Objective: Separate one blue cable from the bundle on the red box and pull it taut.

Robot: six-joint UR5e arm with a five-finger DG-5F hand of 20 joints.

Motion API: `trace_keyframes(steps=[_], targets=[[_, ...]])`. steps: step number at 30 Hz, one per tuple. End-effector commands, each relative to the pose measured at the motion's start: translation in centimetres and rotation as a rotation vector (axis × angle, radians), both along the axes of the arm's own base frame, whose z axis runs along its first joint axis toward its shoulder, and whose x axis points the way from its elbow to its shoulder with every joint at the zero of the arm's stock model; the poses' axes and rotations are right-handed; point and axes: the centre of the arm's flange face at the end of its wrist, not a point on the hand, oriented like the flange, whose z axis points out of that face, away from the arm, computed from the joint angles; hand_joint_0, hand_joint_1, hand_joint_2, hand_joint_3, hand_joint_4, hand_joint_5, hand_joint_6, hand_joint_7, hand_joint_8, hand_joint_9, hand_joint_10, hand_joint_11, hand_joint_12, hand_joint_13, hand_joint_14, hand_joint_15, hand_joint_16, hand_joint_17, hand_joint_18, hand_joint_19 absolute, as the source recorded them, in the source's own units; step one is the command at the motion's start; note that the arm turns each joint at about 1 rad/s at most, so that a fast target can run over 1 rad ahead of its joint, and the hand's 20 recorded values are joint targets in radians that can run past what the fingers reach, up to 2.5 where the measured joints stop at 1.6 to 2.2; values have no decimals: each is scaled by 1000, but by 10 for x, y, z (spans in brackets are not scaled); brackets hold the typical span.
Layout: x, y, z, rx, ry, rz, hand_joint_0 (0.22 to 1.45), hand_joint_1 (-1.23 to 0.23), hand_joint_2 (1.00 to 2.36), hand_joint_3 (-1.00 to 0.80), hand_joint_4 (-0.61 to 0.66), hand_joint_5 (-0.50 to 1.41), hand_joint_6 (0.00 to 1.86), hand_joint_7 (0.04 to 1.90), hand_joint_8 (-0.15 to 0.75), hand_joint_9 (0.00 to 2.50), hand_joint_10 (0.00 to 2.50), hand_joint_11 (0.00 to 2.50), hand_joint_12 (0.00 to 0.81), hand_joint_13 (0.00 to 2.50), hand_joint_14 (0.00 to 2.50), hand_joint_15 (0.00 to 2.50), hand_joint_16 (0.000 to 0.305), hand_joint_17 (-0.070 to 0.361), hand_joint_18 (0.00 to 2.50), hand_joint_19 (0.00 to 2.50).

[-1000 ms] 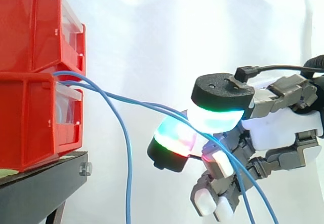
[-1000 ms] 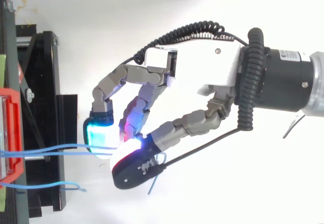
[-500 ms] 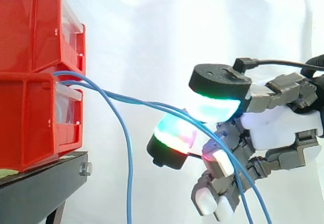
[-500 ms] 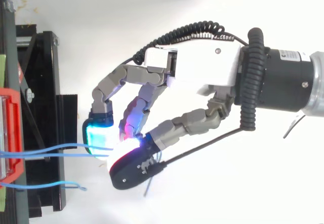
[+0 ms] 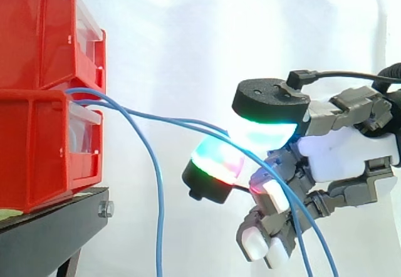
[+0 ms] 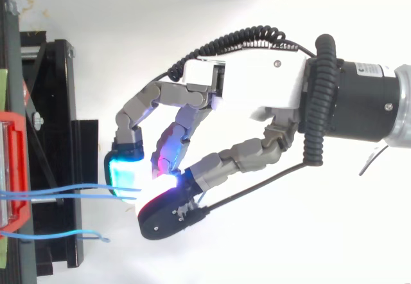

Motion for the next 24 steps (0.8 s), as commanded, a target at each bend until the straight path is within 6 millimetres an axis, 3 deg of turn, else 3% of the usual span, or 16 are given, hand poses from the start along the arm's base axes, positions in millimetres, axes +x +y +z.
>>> trace_keyframes(steps=[1,5,9,13,24], targets=[[0,0,1,1,-1,0,755,-899,1006,-431,-198,-137,939,929,203,1155,19,590,305,915,19,444,38,84,796,493],[0,-1,1,0,2,-1,724,-925,1000,-500,-201,-140,940,891,201,1159,21,587,300,916,19,450,37,84,801,485],[-1,0,0,-2,5,0,617,-922,1000,-500,-49,-119,924,875,197,1197,21,590,299,923,21,467,37,84,796,504],[-1,0,0,-3,11,0,496,-802,1000,-500,9,-83,895,879,212,1249,18,567,313,925,18,439,43,97,819,520],[-7,0,1,-5,52,9,500,-602,1000,-500,2,-75,865,903,206,1257,20,545,322,911,18,459,44,98,792,544]])
